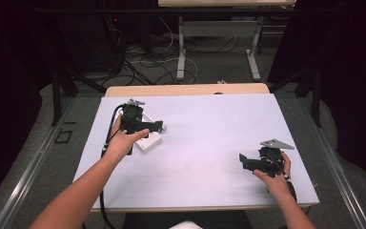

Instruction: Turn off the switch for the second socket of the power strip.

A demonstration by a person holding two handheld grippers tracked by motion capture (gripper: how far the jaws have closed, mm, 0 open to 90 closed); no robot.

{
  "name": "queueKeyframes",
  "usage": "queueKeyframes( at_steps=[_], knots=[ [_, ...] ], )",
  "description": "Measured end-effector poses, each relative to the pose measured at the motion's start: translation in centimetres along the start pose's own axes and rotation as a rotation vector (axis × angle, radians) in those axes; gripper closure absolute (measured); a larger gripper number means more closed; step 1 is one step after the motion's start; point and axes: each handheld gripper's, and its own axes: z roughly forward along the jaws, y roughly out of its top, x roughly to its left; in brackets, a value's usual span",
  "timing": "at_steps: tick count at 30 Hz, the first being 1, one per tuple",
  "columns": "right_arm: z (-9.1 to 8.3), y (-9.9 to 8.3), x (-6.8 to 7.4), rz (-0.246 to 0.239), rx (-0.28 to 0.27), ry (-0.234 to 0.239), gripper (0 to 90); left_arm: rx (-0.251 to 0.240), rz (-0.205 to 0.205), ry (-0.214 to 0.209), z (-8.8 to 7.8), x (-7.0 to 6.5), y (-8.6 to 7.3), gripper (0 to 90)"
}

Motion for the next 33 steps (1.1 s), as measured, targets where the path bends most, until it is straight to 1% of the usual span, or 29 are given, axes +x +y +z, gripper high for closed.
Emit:
queueKeyframes(
  at_steps=[2, 5, 11, 15, 19, 21, 22, 23, 24, 25, 27, 28, 29, 30, 33],
  knots=[
    [0.0, 0.0, 0.0, 0.001, -0.002, 0.001, 0.0, -0.009, 0.008, -0.006, -0.3, 0.0, -0.3, 4.9],
    [0.0, 0.0, 0.0, 0.002, -0.001, 0.0, 0.0, -0.016, 0.008, -0.01, -0.7, -0.1, -0.8, 0.6],
    [0.0, 0.0, 0.0, -0.001, 0.002, 0.001, 0.0, -0.028, -0.002, -0.029, -1.5, -0.2, -1.8, 0.4],
    [0.0, 0.0, 0.1, -0.002, 0.001, 0.001, 0.0, -0.039, -0.026, -0.048, -2.1, -0.2, -2.5, 0.4],
    [0.0, 0.0, 0.0, -0.003, 0.0, 0.001, 0.0, -0.05, -0.044, -0.062, -2.7, 0.0, -3.2, 0.4],
    [0.0, 0.0, 0.0, -0.002, 0.002, 0.0, 0.0, -0.052, -0.046, -0.065, -3.0, 0.2, -3.6, 0.4],
    [0.0, 0.0, 0.0, -0.003, 0.001, 0.0, 0.0, -0.056, -0.039, -0.06, -3.1, 0.2, -3.8, 0.4],
    [-0.1, 0.0, 0.0, -0.003, 0.001, 0.0, 0.0, -0.055, -0.041, -0.059, -3.2, 0.2, -4.1, 0.4],
    [0.0, 0.0, 0.1, -0.003, 0.0, 0.0, 0.0, -0.053, -0.032, -0.057, -3.3, 0.3, -4.3, 0.4],
    [0.0, 0.0, 0.1, -0.003, 0.0, -0.001, 0.0, -0.061, -0.044, -0.061, -3.3, 0.2, -4.5, 0.4],
    [0.0, 0.0, 0.1, -0.003, -0.001, -0.002, 0.0, -0.062, -0.04, -0.062, -3.6, 0.3, -4.9, 0.4],
    [-0.1, 0.0, 0.1, -0.002, 0.0, -0.002, 0.0, -0.065, -0.052, -0.064, -3.7, 0.2, -5.1, 0.4],
    [-0.1, 0.0, 0.1, -0.002, -0.001, -0.002, 0.0, -0.067, -0.045, -0.062, -3.9, 0.3, -5.3, 0.4],
    [-0.1, 0.0, 0.1, -0.001, 0.0, -0.003, 0.0, -0.071, -0.056, -0.064, -4.0, 0.3, -5.5, 0.4],
    [-0.1, -0.1, 0.1, 0.0, 0.0, -0.003, 0.0, -0.074, -0.061, -0.063, -4.3, 0.3, -6.2, 0.4]
  ],
)
